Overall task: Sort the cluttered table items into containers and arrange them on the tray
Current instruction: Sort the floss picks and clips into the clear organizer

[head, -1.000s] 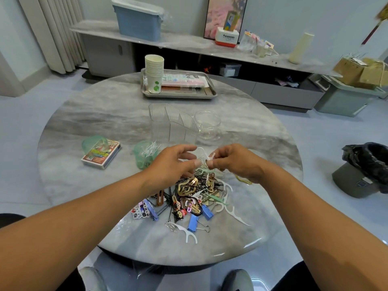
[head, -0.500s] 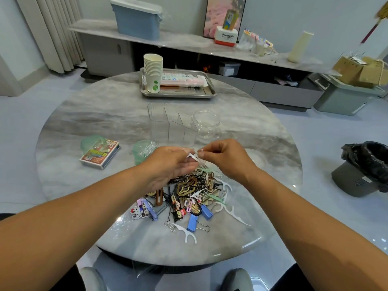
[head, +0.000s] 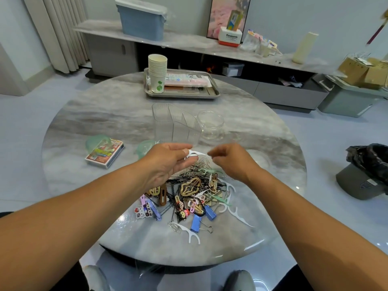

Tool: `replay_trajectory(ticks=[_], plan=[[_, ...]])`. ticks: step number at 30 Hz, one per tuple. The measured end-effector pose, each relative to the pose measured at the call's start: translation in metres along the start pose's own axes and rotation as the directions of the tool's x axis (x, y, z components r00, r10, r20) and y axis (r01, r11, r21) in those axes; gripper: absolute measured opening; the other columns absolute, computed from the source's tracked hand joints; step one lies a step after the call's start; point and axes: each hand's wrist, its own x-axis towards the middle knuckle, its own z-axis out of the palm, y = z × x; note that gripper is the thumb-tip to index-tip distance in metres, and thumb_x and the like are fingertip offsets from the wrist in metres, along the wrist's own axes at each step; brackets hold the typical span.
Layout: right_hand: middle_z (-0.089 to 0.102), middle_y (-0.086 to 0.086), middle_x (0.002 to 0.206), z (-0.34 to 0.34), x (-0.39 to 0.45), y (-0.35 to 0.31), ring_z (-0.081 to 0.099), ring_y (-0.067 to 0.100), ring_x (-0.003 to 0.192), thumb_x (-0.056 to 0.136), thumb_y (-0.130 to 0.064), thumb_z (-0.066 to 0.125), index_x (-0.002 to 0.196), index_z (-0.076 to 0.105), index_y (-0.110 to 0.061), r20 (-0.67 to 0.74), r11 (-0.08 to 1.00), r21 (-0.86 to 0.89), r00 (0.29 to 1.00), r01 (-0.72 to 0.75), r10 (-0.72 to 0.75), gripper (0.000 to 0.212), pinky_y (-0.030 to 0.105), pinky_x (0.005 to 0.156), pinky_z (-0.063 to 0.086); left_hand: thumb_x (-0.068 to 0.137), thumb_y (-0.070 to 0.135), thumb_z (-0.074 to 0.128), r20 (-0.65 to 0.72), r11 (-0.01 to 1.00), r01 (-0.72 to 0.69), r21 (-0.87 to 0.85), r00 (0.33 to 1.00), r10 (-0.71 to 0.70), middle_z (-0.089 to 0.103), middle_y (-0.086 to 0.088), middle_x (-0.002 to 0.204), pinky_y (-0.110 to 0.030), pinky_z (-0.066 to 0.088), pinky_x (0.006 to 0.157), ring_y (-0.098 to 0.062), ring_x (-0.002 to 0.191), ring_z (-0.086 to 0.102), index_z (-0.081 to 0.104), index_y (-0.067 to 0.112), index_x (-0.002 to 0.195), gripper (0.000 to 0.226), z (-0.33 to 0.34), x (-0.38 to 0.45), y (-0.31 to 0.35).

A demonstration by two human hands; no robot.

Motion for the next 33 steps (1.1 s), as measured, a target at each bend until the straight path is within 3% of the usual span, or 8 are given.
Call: replay_trajectory(ticks=[3, 5, 13, 20, 23, 27, 29, 33], plan=[[0.076, -0.003, 0.105, 0.003, 0.001, 0.013, 0.069, 0.012, 0.093, 0.090, -0.027, 0.077, 0.107, 0.076, -0.022, 0.048, 0.972, -0.214, 0.993, -0.098, 0.110, 0.017, 0.039, 0.095, 0.055, 0.096, -0.009, 0.057, -0.013, 1.000, 0.002, 0.010, 1.000, -0.002, 0.067, -0.031, 0.114, -0.024, 0.061, 0.066, -0.032, 0.091, 0.076, 0.069, -0.005, 0.110, 0.019, 0.000, -0.003, 0.000], [0.076, -0.006, 0.094, 0.007, 0.000, 0.015, 0.069, 0.014, 0.092, 0.085, -0.029, 0.082, 0.095, 0.077, -0.026, 0.075, 0.967, -0.204, 0.982, -0.153, 0.171, 0.012, 0.044, 0.096, 0.055, 0.096, -0.009, 0.056, -0.012, 1.000, 0.022, -0.002, 1.000, -0.022, 0.064, -0.031, 0.117, -0.025, 0.062, 0.066, -0.032, 0.089, 0.076, 0.067, -0.007, 0.111, 0.018, 0.000, -0.005, 0.000], [0.072, -0.005, 0.075, -0.008, 0.006, 0.010, 0.060, -0.001, 0.052, 0.087, -0.019, 0.081, 0.081, 0.076, -0.020, -0.017, 0.984, 0.029, 0.985, -0.174, 0.174, 0.008, 0.018, 0.046, 0.042, 0.106, 0.028, 0.051, -0.014, 0.989, 0.098, -0.109, 0.995, -0.100, 0.061, -0.030, 0.119, -0.034, 0.064, 0.070, -0.036, 0.087, 0.076, 0.063, -0.012, 0.110, 0.042, -0.002, -0.004, 0.002], [0.074, -0.008, 0.081, -0.020, 0.002, -0.007, 0.065, 0.000, 0.073, 0.093, -0.020, 0.073, 0.090, 0.075, -0.018, -0.023, 0.933, 0.357, 0.998, -0.045, 0.057, 0.004, 0.021, 0.070, 0.045, 0.105, 0.042, 0.048, 0.022, 0.992, 0.105, -0.066, 0.994, -0.104, 0.064, -0.031, 0.118, -0.035, 0.064, 0.077, -0.035, 0.093, 0.075, 0.064, -0.011, 0.111, 0.056, -0.001, -0.004, 0.001], [0.077, -0.008, 0.083, -0.012, -0.003, -0.015, 0.069, 0.001, 0.079, 0.090, -0.020, 0.075, 0.093, 0.077, -0.016, 0.135, 0.954, 0.298, 0.991, -0.033, -0.007, 0.005, 0.026, 0.078, 0.053, 0.099, 0.029, 0.060, 0.126, 0.993, 0.105, -0.049, 0.987, -0.098, 0.071, -0.028, 0.110, -0.032, 0.063, 0.079, -0.034, 0.099, 0.074, 0.064, -0.010, 0.117, 0.043, 0.005, -0.009, -0.002], [0.077, -0.006, 0.085, -0.009, -0.003, -0.017, 0.069, 0.006, 0.080, 0.091, -0.024, 0.076, 0.094, 0.077, -0.021, 0.069, 0.950, 0.311, 0.998, -0.031, 0.010, 0.004, 0.017, 0.064, 0.049, 0.094, -0.008, 0.060, 0.127, 0.998, 0.065, 0.002, 0.990, -0.065, 0.073, -0.026, 0.108, -0.025, 0.062, 0.073, -0.030, 0.098, 0.075, 0.067, -0.006, 0.116, 0.023, 0.006, -0.009, -0.005], [0.075, -0.003, 0.086, -0.018, -0.003, -0.009, 0.068, 0.013, 0.081, 0.091, -0.018, 0.075, 0.091, 0.075, -0.021, 0.020, 0.970, 0.230, 0.997, -0.078, 0.076, 0.003, 0.023, 0.066, 0.053, 0.095, -0.011, 0.057, 0.093, 0.997, 0.080, -0.010, 0.993, -0.079, 0.070, -0.030, 0.111, -0.028, 0.063, 0.074, -0.032, 0.097, 0.075, 0.067, -0.008, 0.114, 0.023, 0.004, -0.009, -0.005], [0.077, 0.003, 0.092, -0.025, -0.008, 0.011, 0.071, 0.019, 0.081, 0.081, -0.012, 0.083, 0.086, 0.077, -0.016, 0.121, 0.923, -0.336, 0.964, -0.186, 0.238, 0.009, 0.037, 0.080, 0.060, 0.096, -0.007, 0.057, 0.054, 0.994, 0.098, -0.044, 0.994, -0.096, 0.058, -0.027, 0.122, -0.032, 0.064, 0.074, -0.034, 0.093, 0.075, 0.067, -0.009, 0.113, 0.020, -0.001, -0.009, -0.002]])
